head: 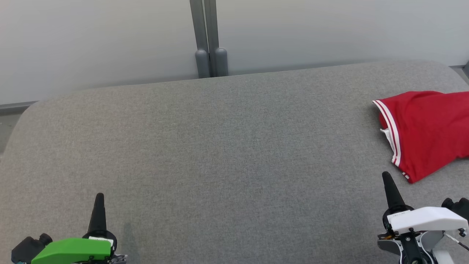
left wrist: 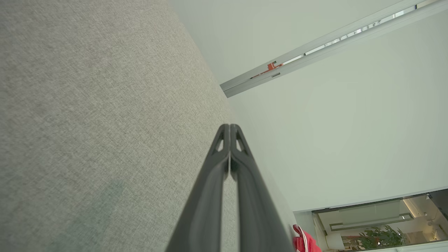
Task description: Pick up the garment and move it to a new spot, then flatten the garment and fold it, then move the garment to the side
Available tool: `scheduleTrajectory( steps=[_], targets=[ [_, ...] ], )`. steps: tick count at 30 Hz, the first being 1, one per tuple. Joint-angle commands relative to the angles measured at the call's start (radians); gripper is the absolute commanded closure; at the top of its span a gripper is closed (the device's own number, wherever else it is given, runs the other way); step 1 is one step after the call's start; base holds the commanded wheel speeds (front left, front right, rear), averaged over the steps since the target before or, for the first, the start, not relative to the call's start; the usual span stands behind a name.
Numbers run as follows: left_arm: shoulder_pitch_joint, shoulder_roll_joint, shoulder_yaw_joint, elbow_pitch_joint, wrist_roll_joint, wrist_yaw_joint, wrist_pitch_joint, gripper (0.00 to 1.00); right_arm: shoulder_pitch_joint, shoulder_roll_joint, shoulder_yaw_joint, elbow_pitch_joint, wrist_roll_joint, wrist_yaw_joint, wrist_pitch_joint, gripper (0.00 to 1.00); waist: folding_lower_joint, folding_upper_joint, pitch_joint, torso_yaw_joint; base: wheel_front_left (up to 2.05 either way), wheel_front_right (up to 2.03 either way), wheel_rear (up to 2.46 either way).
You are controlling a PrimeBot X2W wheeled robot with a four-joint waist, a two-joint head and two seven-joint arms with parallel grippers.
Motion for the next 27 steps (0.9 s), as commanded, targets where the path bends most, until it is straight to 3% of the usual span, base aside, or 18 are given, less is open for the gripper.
scheduleTrajectory(
  steps=[1,27],
  targets=[
    [-0.026,0.009,0.006,-0.003,-0.023,-0.006,0.007,1.0,-0.019,-0.003,-0.004,-0.002,0.029,0.001,0.007,1.0,0.0,-0.0001,0.0,0.0,0.0,0.0,0.0],
    [-0.08,0.011,0.021,0.018,-0.233,-0.018,0.068,1.0,-0.052,0.003,-0.018,0.022,0.28,0.001,0.071,1.0,0.0,-0.0001,-0.003,0.009,0.0,0.0,0.0]
  ],
)
